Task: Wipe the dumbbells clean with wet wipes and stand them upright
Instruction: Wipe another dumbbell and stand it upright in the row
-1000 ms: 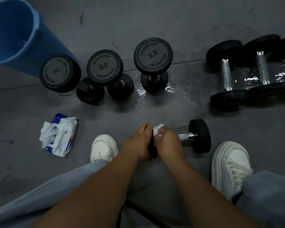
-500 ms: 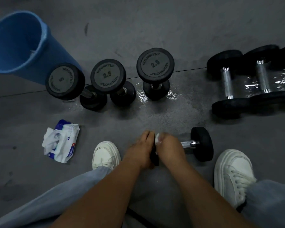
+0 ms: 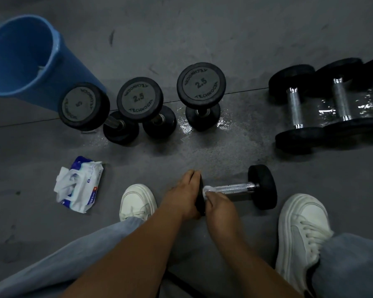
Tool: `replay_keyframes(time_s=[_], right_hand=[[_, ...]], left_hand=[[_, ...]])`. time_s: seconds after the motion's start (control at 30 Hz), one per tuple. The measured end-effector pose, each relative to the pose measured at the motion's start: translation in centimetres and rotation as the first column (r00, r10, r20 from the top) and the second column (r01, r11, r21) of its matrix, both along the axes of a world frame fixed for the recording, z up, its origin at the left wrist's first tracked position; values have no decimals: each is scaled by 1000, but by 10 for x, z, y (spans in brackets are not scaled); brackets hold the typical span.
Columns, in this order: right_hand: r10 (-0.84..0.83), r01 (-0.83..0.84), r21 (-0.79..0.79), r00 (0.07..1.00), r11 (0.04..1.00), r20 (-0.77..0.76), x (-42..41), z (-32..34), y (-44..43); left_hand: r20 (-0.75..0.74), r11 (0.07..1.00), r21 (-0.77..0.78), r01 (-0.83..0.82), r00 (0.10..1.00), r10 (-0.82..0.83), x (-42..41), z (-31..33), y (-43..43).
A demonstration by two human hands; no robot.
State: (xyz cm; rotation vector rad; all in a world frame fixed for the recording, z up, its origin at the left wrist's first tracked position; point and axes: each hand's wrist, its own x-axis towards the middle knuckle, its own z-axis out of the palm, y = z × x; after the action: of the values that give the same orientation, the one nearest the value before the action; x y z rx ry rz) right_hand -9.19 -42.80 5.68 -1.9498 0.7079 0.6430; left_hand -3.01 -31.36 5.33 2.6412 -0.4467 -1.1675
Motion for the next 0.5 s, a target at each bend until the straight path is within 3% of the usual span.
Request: replay_keyframes(time_s=[0.1,0.2,0.3,0.4,0.5], right_hand=[[-76,80,-57,995,995,67,-8,-7,5],[-102,99,-23,976,995,-191,-4,-19,5],[-27,30,6,963,1000,-268,8,-13,1],[99,-118,-175,989,978,-114,37,10,2],[54,-49,-165,998,985,29,50,17,-1]], left_hand=[[0,1000,3,4,1000,-4,0,-2,0],[12,1000,0,10,1000,-10,0,-1,0],[10,1000,-14,7,1000,-7,-2,-1,0],[6,999,-38,-5,1000,5,0,-3,2],[-7,999,-44,-13,1000,13,2,-1,1]])
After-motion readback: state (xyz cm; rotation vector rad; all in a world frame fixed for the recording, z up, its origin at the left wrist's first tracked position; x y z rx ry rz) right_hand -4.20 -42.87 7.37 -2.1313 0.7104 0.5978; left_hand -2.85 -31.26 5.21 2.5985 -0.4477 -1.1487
